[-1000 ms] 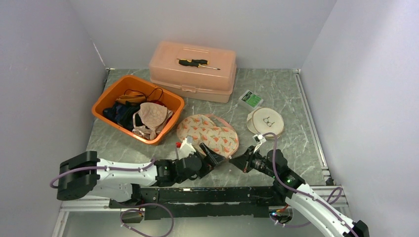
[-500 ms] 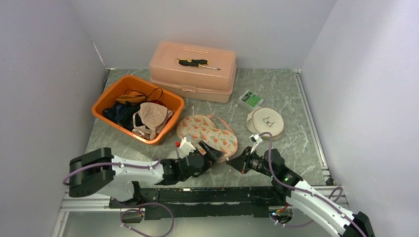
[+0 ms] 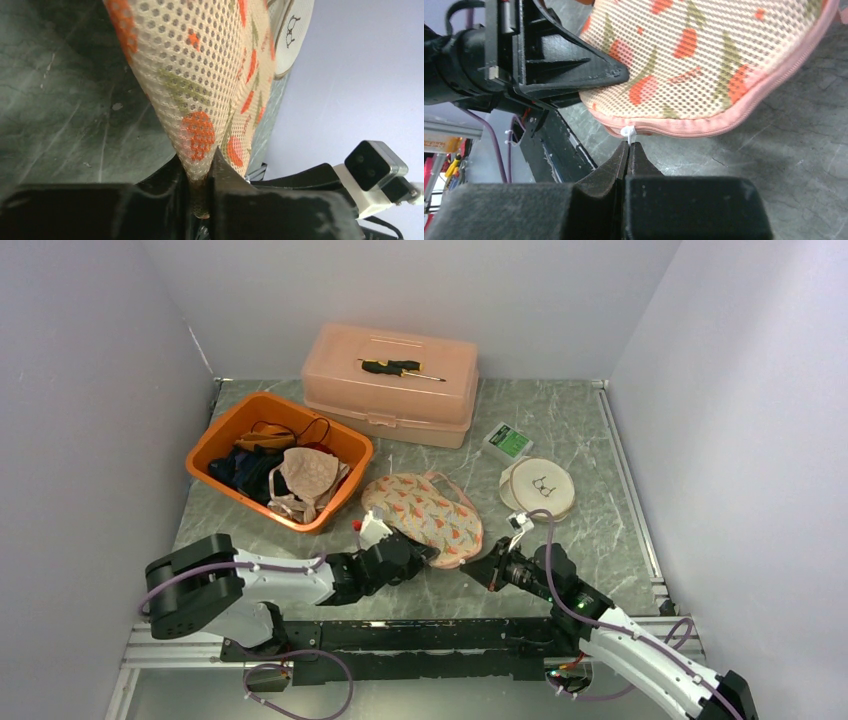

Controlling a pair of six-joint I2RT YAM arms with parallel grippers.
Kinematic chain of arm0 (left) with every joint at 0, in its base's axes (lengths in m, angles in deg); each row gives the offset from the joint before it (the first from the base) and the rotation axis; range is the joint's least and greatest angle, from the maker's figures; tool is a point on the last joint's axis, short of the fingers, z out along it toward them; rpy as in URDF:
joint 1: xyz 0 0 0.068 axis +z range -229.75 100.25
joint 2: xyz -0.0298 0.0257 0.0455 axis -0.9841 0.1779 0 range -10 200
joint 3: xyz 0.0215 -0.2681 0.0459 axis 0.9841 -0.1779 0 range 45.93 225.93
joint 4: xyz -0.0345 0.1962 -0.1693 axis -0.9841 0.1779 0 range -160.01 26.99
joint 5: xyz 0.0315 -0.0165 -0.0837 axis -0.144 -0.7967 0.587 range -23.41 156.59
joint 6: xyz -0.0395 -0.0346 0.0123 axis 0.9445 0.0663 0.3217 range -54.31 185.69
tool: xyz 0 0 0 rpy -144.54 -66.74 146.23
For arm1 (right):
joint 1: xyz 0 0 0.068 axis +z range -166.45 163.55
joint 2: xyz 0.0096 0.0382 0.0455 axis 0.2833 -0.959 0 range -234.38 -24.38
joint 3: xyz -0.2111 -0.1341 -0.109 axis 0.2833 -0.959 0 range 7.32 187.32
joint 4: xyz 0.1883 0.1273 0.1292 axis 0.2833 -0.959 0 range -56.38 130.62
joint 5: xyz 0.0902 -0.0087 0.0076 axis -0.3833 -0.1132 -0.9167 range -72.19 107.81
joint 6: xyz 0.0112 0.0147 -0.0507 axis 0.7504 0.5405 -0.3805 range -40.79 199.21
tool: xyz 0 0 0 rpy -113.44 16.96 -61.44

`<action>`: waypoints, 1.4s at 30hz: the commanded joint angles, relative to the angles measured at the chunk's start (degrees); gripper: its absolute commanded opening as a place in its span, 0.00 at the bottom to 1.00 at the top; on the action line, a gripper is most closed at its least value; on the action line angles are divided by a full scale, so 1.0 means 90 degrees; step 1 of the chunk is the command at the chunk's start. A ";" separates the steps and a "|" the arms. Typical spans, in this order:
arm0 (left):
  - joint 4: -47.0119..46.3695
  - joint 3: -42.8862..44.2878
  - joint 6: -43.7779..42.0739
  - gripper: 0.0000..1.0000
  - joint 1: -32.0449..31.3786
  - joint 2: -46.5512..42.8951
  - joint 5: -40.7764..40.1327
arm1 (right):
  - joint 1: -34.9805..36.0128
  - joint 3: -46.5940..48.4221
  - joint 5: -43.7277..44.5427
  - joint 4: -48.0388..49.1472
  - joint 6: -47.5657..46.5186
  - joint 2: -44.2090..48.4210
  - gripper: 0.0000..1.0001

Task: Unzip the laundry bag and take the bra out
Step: Unzip the laundry bag at the center of the board.

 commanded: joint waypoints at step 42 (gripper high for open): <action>0.0598 0.1627 -0.4803 0.66 0.3755 0.0998 0.6012 | 0.0357 0.0113 0.0990 0.0701 0.0113 -0.0322 0.00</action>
